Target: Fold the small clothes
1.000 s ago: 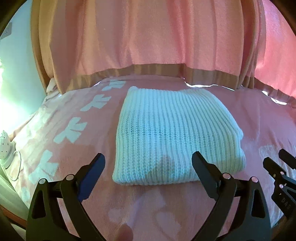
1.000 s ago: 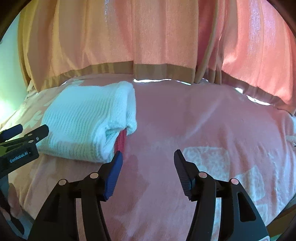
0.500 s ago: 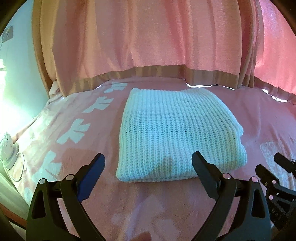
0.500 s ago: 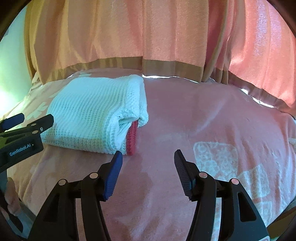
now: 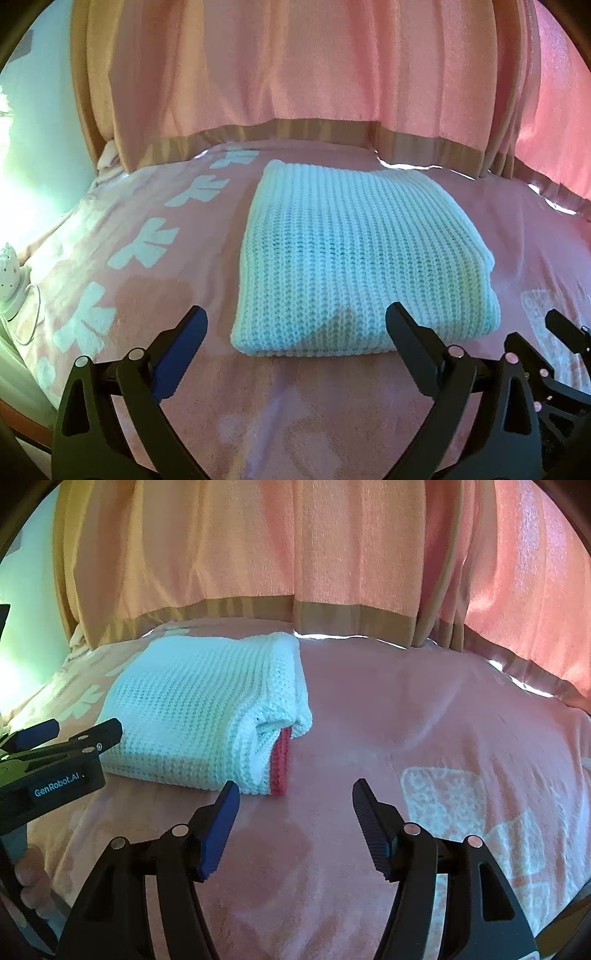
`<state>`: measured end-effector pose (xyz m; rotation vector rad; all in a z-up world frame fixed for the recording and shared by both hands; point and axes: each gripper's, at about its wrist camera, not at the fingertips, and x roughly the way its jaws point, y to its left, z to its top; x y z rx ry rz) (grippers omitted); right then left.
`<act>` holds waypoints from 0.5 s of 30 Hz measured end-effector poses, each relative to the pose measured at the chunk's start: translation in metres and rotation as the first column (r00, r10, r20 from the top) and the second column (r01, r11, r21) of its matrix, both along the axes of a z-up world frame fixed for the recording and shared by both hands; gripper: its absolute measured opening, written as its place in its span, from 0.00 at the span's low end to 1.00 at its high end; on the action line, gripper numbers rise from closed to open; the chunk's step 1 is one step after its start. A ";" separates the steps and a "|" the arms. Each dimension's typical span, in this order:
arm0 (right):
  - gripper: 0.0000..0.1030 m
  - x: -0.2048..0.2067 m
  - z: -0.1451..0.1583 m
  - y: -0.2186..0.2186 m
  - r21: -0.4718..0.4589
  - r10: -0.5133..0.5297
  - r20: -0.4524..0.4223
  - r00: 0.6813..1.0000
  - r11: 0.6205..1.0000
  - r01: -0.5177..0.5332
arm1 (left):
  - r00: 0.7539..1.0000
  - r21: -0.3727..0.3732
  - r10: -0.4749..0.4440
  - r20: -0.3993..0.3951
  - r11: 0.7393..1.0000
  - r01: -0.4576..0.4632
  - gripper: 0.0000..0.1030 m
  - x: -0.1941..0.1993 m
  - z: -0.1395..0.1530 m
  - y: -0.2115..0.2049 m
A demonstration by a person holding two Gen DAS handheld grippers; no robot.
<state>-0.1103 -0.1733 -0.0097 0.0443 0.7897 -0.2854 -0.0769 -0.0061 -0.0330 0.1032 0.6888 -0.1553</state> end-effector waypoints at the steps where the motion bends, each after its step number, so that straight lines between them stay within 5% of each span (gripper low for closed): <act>1: 0.61 0.000 0.000 0.000 -0.001 0.001 0.002 1.000 1.000 -0.001 | 1.000 0.008 0.006 0.006 1.000 -0.006 0.95 0.000 0.000 0.000; 15: 0.63 0.000 0.000 -0.001 0.006 0.001 -0.003 1.000 1.000 -0.001 | 0.999 0.014 -0.029 0.027 0.999 0.029 0.95 -0.007 -0.001 -0.007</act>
